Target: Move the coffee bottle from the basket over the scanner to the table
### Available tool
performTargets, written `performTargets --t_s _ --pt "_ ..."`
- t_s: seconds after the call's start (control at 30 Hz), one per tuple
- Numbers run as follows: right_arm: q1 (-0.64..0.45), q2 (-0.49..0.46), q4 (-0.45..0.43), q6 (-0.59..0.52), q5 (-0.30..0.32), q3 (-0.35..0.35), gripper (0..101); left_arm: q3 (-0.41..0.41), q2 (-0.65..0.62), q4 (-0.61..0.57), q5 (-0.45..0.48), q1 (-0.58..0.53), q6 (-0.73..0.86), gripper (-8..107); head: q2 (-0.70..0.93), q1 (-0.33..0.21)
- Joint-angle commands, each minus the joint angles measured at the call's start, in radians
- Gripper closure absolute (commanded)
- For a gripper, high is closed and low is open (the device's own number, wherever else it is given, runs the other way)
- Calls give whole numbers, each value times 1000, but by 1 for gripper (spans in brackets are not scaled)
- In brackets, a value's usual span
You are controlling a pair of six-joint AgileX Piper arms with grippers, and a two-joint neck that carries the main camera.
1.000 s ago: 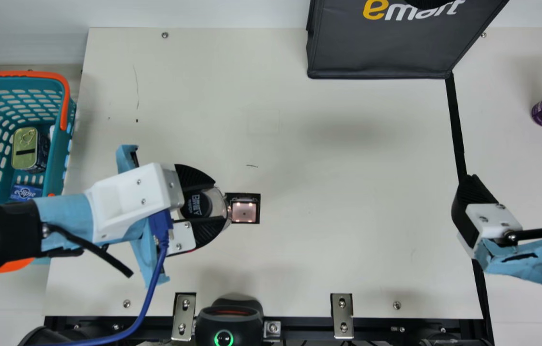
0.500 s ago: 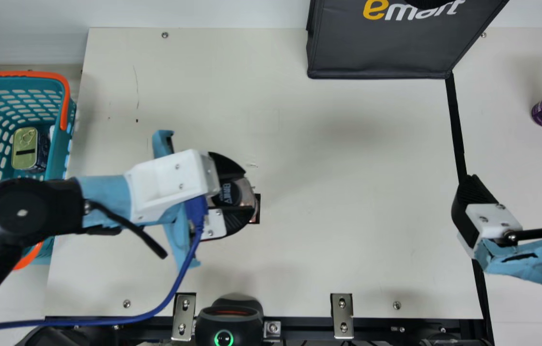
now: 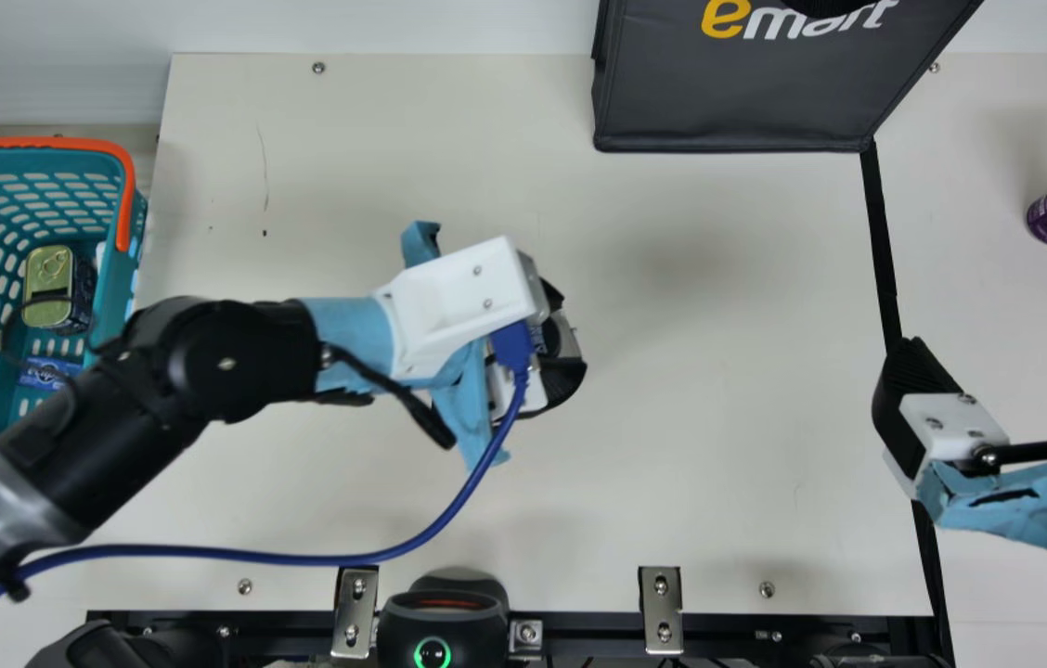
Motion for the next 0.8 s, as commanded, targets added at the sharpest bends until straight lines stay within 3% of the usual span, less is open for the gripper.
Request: performTargets --t_s 0.0,0.53,0.77 --pt "0 0 0 0 0 0 6 -17 32 3 -21 -8 -19 107 2 -30" --pt "0 0 0 0 0 0 6 -89 189 0 -107 -44 -146 107 2 -30" --pt "0 0 0 0 0 0 6 -98 213 -4 -121 -40 -185 84 2 -30"
